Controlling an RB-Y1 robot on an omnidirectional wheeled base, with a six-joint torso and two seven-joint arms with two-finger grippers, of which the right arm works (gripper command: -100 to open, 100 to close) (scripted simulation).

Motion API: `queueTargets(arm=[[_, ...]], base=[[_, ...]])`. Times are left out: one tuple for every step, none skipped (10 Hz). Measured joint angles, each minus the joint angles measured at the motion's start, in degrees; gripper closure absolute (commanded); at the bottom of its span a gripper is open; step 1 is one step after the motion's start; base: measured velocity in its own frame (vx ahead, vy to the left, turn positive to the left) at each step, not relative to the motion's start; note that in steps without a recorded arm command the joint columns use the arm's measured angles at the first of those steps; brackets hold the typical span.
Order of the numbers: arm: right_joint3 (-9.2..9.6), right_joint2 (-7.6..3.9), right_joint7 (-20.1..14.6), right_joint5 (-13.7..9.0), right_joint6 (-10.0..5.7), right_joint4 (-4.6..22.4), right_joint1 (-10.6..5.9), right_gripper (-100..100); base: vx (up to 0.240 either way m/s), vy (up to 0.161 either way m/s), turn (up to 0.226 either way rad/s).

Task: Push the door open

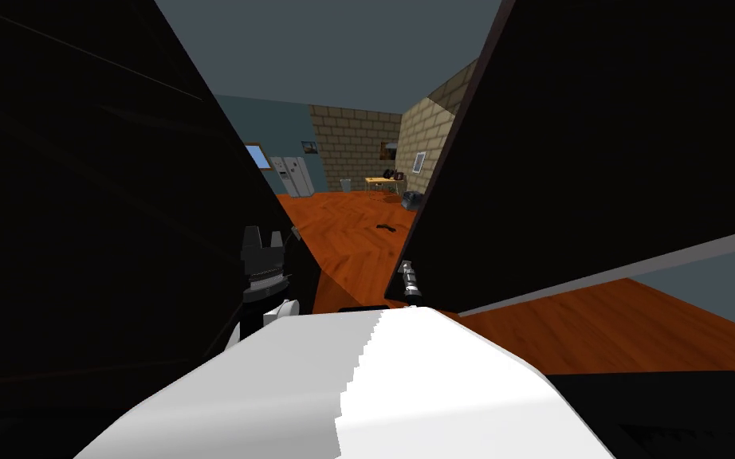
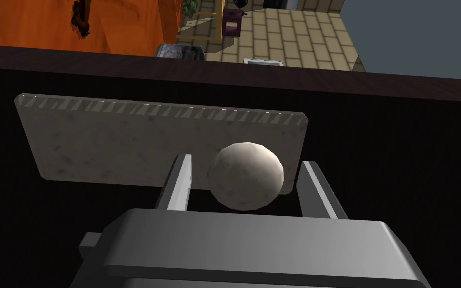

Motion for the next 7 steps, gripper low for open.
queueTargets(arm=[[-0.05, -0.06, 0.0, 0.0, 0.11, 0.0, -0.06, 100], [-0.04, -0.06, 0.0, 0.0, 0.18, 0.1, -0.04, 100], [-0.01, -0.03, 0.0, 0.0, 0.23, 0.1, 0.02, 100], [0.01, -0.01, 0.0, 0.0, 0.26, 0.2, 0.07, 100], [0.01, -0.01, 0.0, 0.0, 0.27, 0.2, 0.09, 100], [-0.18, 0.05, 0.2, -0.1, 0.29, 0.5, 0.14, 100], [-0.45, -0.17, 0.2, -0.3, 0.38, 1.1, -0.08, 100]], base=[[-0.024, 0.004, 0.004], [-0.013, 0.002, -0.001], [-0.006, 0.002, -0.002], [0.0, 0.0, 0.0], [0.093, 0.001, -0.033], [0.132, 0.015, -0.034], [0.139, 0.026, -0.031]])
